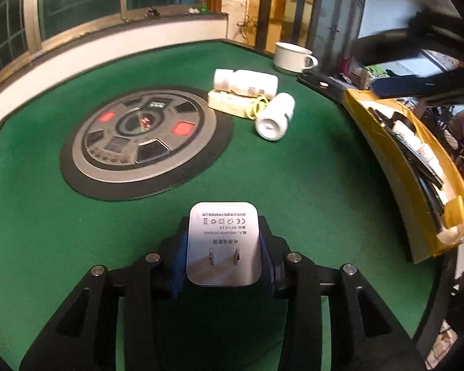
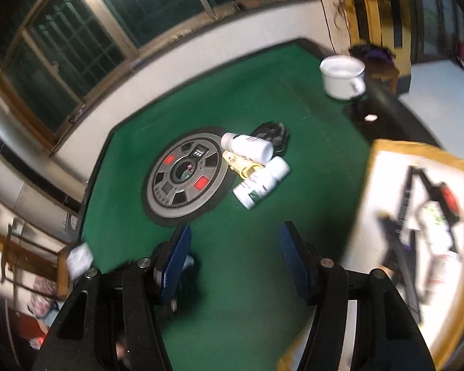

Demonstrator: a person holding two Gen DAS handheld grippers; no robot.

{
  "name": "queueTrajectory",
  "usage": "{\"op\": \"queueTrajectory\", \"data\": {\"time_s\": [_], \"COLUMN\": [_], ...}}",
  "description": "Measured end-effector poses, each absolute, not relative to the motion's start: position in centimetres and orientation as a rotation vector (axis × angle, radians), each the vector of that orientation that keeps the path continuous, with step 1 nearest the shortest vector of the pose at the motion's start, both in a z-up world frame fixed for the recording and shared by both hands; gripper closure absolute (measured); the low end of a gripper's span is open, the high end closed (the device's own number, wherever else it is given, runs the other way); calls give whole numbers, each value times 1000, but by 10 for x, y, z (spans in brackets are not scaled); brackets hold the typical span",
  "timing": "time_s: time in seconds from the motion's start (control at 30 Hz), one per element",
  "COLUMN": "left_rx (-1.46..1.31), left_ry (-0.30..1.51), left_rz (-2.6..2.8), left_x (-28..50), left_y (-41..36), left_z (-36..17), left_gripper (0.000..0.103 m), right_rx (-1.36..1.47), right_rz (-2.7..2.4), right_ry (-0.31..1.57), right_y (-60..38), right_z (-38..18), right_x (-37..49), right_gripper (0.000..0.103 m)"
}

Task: Organize rigid objects
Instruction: 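Grasp the green-labelled white bottle with the right tool while the left holds the adapter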

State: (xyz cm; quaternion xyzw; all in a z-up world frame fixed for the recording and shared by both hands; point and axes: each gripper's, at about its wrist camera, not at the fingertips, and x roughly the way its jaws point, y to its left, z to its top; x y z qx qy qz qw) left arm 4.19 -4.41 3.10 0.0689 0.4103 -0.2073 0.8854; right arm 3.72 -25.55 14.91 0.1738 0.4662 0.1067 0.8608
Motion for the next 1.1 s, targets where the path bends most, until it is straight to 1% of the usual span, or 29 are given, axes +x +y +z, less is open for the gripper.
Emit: {"op": "queueTrajectory", "data": {"time_s": [0.17,0.33,0.4,0.43,0.47,0.6,0.67,0.77,0.87,0.97,1.1], "left_rx": [99,93,90,88,85,82,84,78,91,97,91], "left_ry": [871,879,881,881,881,882,881,882,882,881,881], "left_rz": [-435,-442,-445,-446,-447,-449,-448,-450,-445,-444,-446], "left_x": [49,51,51,50,50,49,49,49,49,48,49], "left_y": [-39,-40,-40,-39,-39,-39,-39,-38,-40,-41,-39], "left_z": [30,28,27,27,28,28,28,28,28,27,27], "left_gripper": [66,66,66,66,66,66,66,66,66,66,66], "right_rx": [463,522,522,514,500,400,369,320,206,143,178], "right_rz": [137,49,33,33,26,31,43,80,115,128,146], "right_ry": [1095,1150,1164,1174,1186,1161,1158,1181,1210,1241,1232], "right_y": [-245,-250,-248,-245,-241,-227,-224,-221,-211,-204,-200], "right_z": [102,75,70,67,64,68,70,73,76,73,64], "right_x": [95,128,137,141,145,141,134,125,111,110,111], "right_gripper": [48,50,56,63,63,64,69,72,74,74,73]}}
